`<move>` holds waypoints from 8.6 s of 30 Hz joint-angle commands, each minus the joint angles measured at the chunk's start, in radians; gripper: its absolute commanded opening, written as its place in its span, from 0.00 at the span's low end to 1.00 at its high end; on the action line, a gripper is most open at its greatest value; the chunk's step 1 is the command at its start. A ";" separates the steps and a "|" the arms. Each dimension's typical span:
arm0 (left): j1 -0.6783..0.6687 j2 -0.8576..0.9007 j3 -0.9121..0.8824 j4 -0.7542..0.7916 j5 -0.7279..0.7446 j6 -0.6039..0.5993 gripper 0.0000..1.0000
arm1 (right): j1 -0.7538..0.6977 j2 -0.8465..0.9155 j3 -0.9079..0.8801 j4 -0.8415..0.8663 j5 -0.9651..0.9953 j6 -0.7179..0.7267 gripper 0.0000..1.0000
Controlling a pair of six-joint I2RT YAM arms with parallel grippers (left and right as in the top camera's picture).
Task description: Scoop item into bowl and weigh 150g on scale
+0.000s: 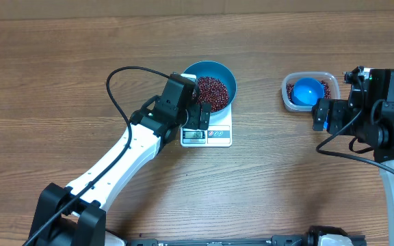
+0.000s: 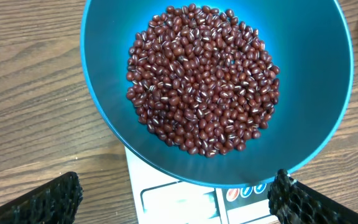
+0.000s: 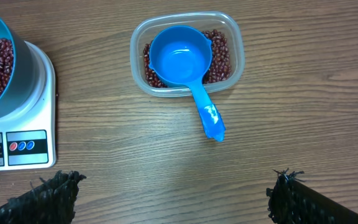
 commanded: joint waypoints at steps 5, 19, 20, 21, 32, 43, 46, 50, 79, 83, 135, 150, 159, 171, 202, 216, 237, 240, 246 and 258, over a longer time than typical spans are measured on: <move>-0.002 0.005 0.025 -0.150 0.118 0.006 1.00 | -0.001 0.000 0.019 0.003 -0.006 -0.005 1.00; -0.053 0.005 0.010 -0.219 0.129 -0.034 1.00 | -0.001 0.000 0.019 0.003 -0.006 -0.005 1.00; -0.053 0.005 0.010 -0.218 0.129 -0.034 1.00 | -0.001 0.000 0.019 0.003 -0.006 -0.005 1.00; -0.053 0.005 0.010 -0.217 0.129 -0.034 0.99 | -0.001 0.000 0.019 0.003 -0.006 -0.005 1.00; -0.053 0.005 0.010 -0.212 0.126 -0.034 1.00 | -0.001 0.000 0.019 0.003 -0.006 -0.005 1.00; -0.053 0.005 0.010 -0.212 0.126 -0.034 1.00 | -0.001 0.000 0.019 0.003 -0.006 -0.005 1.00; -0.053 0.005 0.010 -0.211 0.126 -0.034 1.00 | -0.001 0.000 0.019 0.003 -0.006 -0.005 1.00; -0.053 0.005 0.010 -0.212 0.126 -0.034 0.99 | -0.001 0.000 0.019 0.003 -0.006 -0.005 1.00; -0.053 -0.132 -0.008 -0.152 0.029 0.144 1.00 | -0.001 0.000 0.019 0.003 -0.006 -0.005 1.00; -0.049 -0.224 -0.044 -0.156 -0.010 0.193 1.00 | -0.001 0.000 0.019 0.003 -0.006 -0.005 1.00; 0.543 -1.587 -1.069 0.361 0.306 0.334 1.00 | -0.001 0.000 0.019 0.003 -0.006 -0.005 1.00; 0.543 -1.586 -1.069 0.364 0.294 0.334 0.99 | -0.001 0.000 0.019 0.003 -0.006 -0.005 1.00; 0.543 -1.586 -1.068 0.364 0.294 0.334 1.00 | -0.001 0.000 0.019 0.003 -0.006 -0.005 1.00; 0.543 -1.586 -1.068 0.364 0.294 0.334 1.00 | -0.001 0.000 0.019 0.003 -0.006 -0.005 1.00; 0.543 -1.586 -1.068 0.364 0.294 0.334 0.99 | 0.001 -0.125 -0.331 0.634 -0.223 0.018 1.00; 0.543 -1.586 -1.069 0.364 0.294 0.334 1.00 | 0.001 -0.534 -1.075 1.500 -0.299 0.018 1.00; 0.543 -1.586 -1.069 0.364 0.294 0.334 1.00 | 0.009 -1.184 -1.318 1.147 -0.305 0.010 1.00; 0.543 -1.586 -1.069 0.364 0.294 0.334 0.99 | 0.009 -1.189 -1.318 1.147 -0.304 0.010 1.00; 0.543 -1.586 -1.069 0.364 0.294 0.334 1.00 | 0.009 -1.189 -1.318 1.144 -0.285 0.010 1.00; 0.543 -1.586 -1.069 0.364 0.294 0.334 1.00 | 0.009 -1.189 -1.318 1.144 -0.267 0.002 1.00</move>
